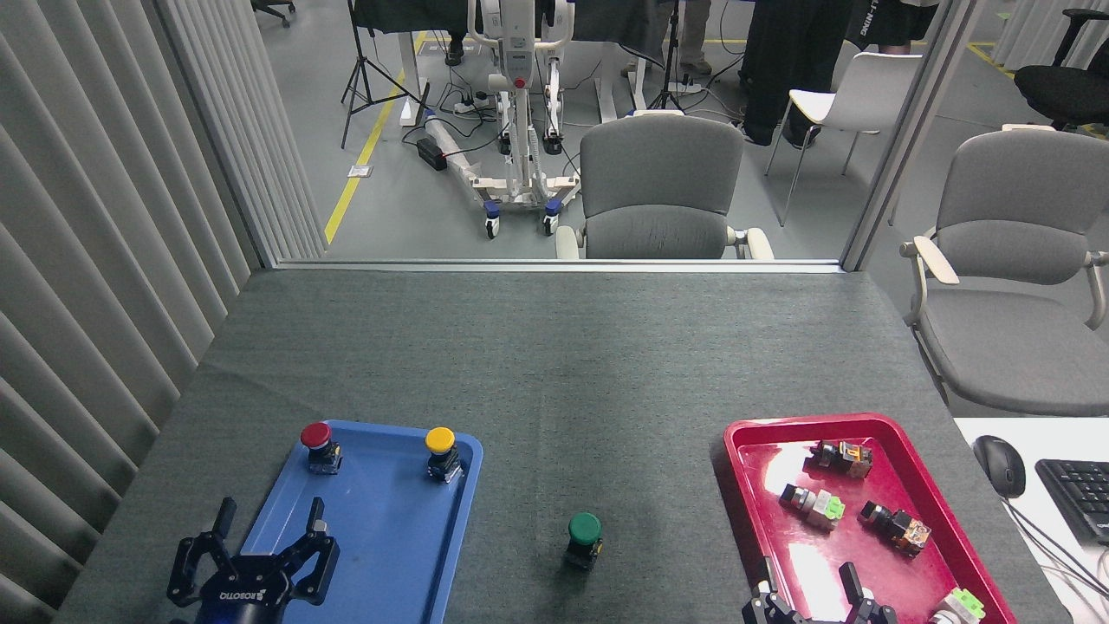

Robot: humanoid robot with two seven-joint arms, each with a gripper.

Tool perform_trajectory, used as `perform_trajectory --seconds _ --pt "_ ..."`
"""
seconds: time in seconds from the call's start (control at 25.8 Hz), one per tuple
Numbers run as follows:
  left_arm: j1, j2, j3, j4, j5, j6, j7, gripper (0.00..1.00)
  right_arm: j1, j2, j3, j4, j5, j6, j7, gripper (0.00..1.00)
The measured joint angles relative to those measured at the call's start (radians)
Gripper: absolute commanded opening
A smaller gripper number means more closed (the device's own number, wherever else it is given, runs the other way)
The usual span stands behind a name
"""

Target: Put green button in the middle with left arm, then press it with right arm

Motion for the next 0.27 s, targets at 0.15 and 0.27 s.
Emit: perform_trajectory --seconds 0.15,0.27 --pt "0.001 0.014 0.006 -0.035 0.003 -0.007 0.000 1.00 -0.003 0.000 0.001 0.000 0.002 0.004 0.000 1.00" --pt "0.004 0.028 0.006 -0.078 0.004 -0.009 0.000 1.00 -0.004 -0.002 0.001 0.000 0.004 0.004 -0.001 1.00"
